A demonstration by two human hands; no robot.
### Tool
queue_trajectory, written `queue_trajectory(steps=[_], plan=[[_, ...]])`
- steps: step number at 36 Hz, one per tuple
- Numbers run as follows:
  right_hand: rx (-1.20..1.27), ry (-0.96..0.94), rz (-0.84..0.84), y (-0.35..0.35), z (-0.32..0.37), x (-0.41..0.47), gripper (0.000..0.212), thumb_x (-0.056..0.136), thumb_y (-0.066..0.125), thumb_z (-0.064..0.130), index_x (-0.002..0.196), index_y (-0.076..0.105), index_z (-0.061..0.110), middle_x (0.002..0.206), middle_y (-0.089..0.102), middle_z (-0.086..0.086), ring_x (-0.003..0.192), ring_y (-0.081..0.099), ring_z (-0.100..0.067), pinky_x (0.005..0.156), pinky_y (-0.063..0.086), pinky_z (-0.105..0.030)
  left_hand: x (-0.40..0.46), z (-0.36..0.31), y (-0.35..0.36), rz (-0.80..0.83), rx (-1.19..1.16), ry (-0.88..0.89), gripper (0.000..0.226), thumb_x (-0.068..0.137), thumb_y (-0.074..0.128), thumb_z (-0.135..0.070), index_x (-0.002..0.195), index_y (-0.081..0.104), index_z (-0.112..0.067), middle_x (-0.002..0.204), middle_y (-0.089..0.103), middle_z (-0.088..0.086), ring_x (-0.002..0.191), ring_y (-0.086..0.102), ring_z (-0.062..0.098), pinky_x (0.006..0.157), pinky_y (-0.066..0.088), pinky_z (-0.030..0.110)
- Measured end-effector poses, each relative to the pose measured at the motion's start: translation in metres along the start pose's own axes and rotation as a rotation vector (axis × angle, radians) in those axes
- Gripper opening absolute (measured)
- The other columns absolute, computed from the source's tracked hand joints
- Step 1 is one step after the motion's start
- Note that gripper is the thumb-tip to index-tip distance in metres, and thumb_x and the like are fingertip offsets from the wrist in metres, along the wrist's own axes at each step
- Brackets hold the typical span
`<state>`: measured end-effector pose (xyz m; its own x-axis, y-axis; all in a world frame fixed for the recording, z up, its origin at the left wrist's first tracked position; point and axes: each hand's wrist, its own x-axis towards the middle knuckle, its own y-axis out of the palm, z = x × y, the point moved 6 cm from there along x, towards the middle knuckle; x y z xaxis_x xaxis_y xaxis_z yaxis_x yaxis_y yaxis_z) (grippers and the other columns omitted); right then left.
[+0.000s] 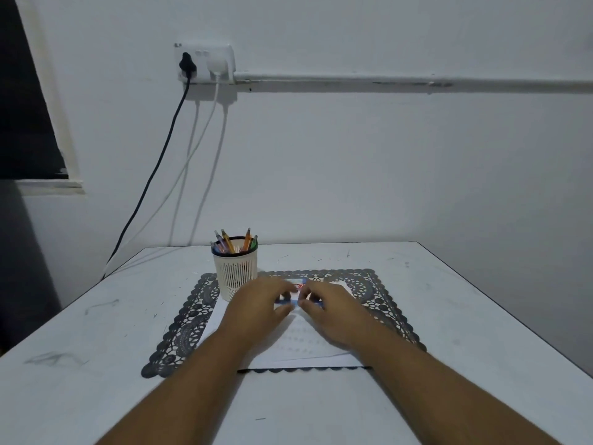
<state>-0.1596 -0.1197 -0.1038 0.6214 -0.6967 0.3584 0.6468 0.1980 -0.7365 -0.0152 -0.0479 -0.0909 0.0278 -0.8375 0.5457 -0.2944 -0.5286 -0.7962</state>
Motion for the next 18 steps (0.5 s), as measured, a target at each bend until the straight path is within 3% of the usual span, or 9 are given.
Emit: queue_trajectory(steps=[2, 4, 10, 14, 18], plan=[[0.055, -0.009, 0.025, 0.003, 0.000, 0.000, 0.008, 0.097, 0.064, 0.027, 0.091, 0.069, 0.026, 0.087, 0.067, 0.007, 0.076, 0.056, -0.004, 0.072, 0.047, -0.027, 0.000, 0.000, 0.002, 0.032, 0.065, -0.016, 0.012, 0.091, 0.072, -0.036, 0.102, 0.075, -0.037, 0.093, 0.069, -0.017, 0.087, 0.061, 0.004, 0.078, 0.053, 0.031], [0.120, -0.003, 0.031, 0.003, -0.002, 0.000, 0.010, 0.096, 0.065, 0.023, 0.089, 0.070, 0.025, 0.086, 0.068, 0.006, 0.072, 0.054, -0.001, 0.068, 0.042, -0.020, 0.001, 0.002, 0.002, 0.046, 0.066, -0.035, 0.007, 0.091, 0.071, -0.035, 0.097, 0.074, -0.036, 0.091, 0.066, -0.017, 0.087, 0.059, 0.004, 0.076, 0.052, 0.031], [0.201, 0.092, 0.001, -0.003, -0.020, 0.001, 0.014, 0.092, 0.070, 0.019, 0.100, 0.071, 0.030, 0.092, 0.070, 0.009, 0.073, 0.055, 0.002, 0.071, 0.045, -0.020, 0.000, 0.007, 0.003, 0.085, 0.077, -0.113, 0.009, 0.092, 0.067, -0.030, 0.086, 0.065, -0.036, 0.087, 0.060, -0.018, 0.084, 0.055, 0.005, 0.073, 0.052, 0.030], [0.116, 0.133, 0.021, -0.011, -0.030, 0.001, 0.015, 0.088, 0.072, 0.014, 0.090, 0.074, 0.029, 0.085, 0.069, 0.016, 0.059, 0.052, 0.001, 0.055, 0.041, -0.015, -0.005, 0.012, 0.003, 0.078, 0.082, -0.159, 0.010, 0.087, 0.065, -0.025, 0.081, 0.064, -0.033, 0.082, 0.059, -0.019, 0.079, 0.055, 0.001, 0.064, 0.046, 0.024], [0.043, 0.169, 0.055, -0.013, -0.036, 0.003, 0.013, 0.091, 0.073, 0.013, 0.087, 0.076, 0.025, 0.078, 0.069, 0.014, 0.057, 0.055, -0.002, 0.052, 0.042, -0.013, -0.005, 0.018, 0.007, 0.167, 0.079, -0.168, 0.014, 0.089, 0.067, -0.025, 0.082, 0.063, -0.036, 0.085, 0.059, -0.020, 0.083, 0.057, 0.004, 0.066, 0.044, 0.022]])
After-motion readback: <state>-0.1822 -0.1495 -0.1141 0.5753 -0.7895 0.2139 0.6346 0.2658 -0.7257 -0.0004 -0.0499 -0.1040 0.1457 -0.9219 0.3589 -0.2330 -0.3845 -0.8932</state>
